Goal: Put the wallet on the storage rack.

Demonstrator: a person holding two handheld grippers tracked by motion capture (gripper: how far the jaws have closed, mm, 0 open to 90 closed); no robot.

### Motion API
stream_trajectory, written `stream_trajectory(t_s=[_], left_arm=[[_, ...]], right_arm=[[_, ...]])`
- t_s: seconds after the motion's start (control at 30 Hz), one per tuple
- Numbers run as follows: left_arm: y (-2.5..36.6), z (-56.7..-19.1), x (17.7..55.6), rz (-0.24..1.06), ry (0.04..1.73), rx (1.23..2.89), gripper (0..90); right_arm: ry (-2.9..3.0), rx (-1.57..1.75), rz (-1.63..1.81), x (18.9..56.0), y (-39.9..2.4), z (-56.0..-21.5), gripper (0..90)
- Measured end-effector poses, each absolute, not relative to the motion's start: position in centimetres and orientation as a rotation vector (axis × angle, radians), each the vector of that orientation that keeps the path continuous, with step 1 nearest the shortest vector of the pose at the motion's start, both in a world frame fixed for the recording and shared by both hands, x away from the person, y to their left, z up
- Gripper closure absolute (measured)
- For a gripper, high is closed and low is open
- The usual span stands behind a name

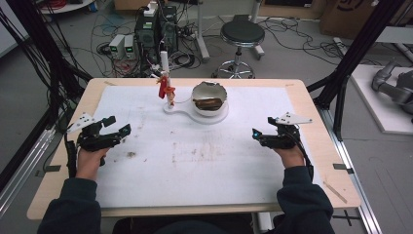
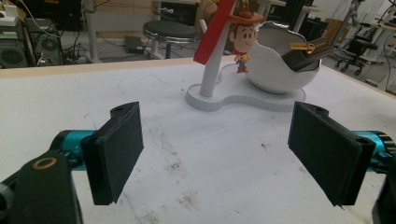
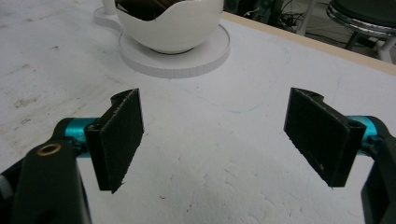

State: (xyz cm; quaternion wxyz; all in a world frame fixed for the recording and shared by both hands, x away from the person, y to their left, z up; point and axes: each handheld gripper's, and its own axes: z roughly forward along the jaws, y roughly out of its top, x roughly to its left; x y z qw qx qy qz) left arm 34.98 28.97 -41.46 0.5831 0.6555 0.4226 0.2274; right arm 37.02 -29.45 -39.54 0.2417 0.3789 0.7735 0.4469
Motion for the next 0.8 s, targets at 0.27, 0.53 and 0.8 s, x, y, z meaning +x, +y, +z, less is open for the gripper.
stream_trajectory(t_s=[0.27,0.53,0.8], left_arm=[[28.9,-41.59,35.16,0.52,0.986,1.51,18.1],[28.68,-41.87,35.4,0.507,0.989,1.529,18.3],[28.6,-42.09,35.55,0.498,0.996,1.546,18.3]], right_arm=[[2.091,1.058,1.203,36.05,-29.99,-39.6,20.2],[2.093,1.079,1.187,36.11,-30.22,-40.05,20.2],[2.095,1.088,1.196,36.04,-30.23,-40.05,20.2]])
